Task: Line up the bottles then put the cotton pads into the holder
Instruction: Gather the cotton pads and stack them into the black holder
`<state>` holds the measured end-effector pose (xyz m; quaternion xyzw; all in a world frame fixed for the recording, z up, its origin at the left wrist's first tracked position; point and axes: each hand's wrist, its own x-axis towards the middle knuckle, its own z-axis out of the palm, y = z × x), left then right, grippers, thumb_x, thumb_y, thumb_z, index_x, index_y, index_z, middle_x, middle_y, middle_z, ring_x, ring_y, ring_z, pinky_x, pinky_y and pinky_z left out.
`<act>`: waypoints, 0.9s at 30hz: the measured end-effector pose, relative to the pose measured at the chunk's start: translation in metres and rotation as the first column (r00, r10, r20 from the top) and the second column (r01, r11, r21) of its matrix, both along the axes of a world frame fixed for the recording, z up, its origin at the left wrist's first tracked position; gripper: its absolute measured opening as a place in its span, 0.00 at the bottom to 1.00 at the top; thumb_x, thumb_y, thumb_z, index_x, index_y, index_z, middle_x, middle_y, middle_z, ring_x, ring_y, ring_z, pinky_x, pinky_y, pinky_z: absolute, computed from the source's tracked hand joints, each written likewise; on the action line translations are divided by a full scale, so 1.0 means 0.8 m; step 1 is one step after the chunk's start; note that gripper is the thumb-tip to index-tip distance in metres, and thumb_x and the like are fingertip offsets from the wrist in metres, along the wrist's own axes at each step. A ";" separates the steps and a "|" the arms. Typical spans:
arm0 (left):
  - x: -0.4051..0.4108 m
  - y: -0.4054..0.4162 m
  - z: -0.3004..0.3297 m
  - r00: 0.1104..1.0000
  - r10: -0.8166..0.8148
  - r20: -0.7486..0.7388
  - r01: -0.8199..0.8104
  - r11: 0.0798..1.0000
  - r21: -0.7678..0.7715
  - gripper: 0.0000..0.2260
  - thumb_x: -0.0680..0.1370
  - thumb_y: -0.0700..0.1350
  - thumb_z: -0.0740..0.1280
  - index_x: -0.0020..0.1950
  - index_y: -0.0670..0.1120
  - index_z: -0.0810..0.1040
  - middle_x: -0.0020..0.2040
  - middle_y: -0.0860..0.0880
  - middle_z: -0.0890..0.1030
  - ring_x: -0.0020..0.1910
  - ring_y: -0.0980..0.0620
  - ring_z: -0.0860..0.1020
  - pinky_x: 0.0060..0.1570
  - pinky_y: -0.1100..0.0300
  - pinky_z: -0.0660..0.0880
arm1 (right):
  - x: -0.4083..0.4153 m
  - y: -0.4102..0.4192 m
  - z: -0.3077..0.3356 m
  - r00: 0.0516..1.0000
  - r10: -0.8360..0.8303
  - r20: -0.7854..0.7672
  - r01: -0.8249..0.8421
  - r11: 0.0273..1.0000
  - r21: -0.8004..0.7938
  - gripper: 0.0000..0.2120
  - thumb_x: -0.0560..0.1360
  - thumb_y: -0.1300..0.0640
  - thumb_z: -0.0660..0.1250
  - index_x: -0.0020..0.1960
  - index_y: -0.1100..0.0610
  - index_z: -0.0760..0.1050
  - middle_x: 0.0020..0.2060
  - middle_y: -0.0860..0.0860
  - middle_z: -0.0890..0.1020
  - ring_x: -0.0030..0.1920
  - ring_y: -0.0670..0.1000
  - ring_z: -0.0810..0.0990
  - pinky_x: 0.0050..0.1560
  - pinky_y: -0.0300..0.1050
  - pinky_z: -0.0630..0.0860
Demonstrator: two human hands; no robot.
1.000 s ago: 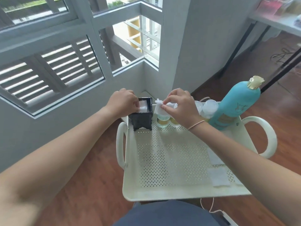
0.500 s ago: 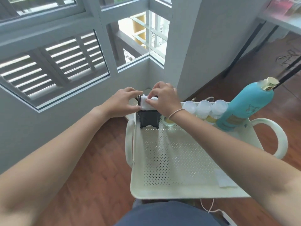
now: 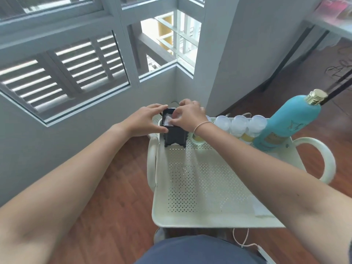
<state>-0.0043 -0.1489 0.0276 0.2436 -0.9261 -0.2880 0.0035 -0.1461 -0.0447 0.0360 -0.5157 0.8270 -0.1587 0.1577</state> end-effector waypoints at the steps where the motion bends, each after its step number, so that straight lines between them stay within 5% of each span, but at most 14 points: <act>1: 0.000 0.001 0.000 1.000 0.003 0.000 -0.003 1.000 -0.001 0.35 0.70 0.54 0.71 0.73 0.53 0.60 0.72 0.52 0.64 0.69 0.52 0.63 0.63 0.62 0.57 | 0.000 0.003 -0.001 1.000 0.001 0.011 0.000 0.999 -0.040 0.11 0.70 0.43 0.66 0.47 0.47 0.80 0.62 0.51 0.72 0.64 0.56 0.65 0.62 0.54 0.61; 14: 0.005 0.024 0.000 0.996 0.057 -0.072 -0.064 0.993 -0.101 0.33 0.72 0.52 0.70 0.73 0.52 0.59 0.72 0.52 0.63 0.69 0.49 0.62 0.63 0.59 0.59 | -0.033 0.144 -0.021 0.977 -0.095 0.193 0.172 0.883 -0.437 0.10 0.71 0.54 0.68 0.52 0.56 0.78 0.55 0.56 0.76 0.57 0.54 0.73 0.59 0.47 0.69; 22: 0.007 0.024 -0.012 0.993 0.083 -0.083 -0.091 0.992 -0.090 0.32 0.73 0.52 0.69 0.73 0.52 0.59 0.73 0.54 0.62 0.71 0.51 0.62 0.66 0.57 0.58 | -0.082 0.284 -0.122 0.941 -0.330 -0.070 0.321 0.940 -0.116 0.28 0.71 0.45 0.67 0.68 0.51 0.64 0.69 0.60 0.65 0.69 0.61 0.63 0.67 0.59 0.63; 27: 0.006 0.024 -0.012 0.993 0.080 -0.088 -0.089 0.991 -0.103 0.32 0.73 0.52 0.69 0.73 0.52 0.60 0.73 0.54 0.62 0.70 0.53 0.62 0.64 0.60 0.57 | -0.102 0.317 -0.161 0.909 -0.364 -0.201 0.390 0.914 0.108 0.34 0.71 0.36 0.59 0.71 0.42 0.49 0.75 0.53 0.52 0.74 0.60 0.49 0.69 0.66 0.51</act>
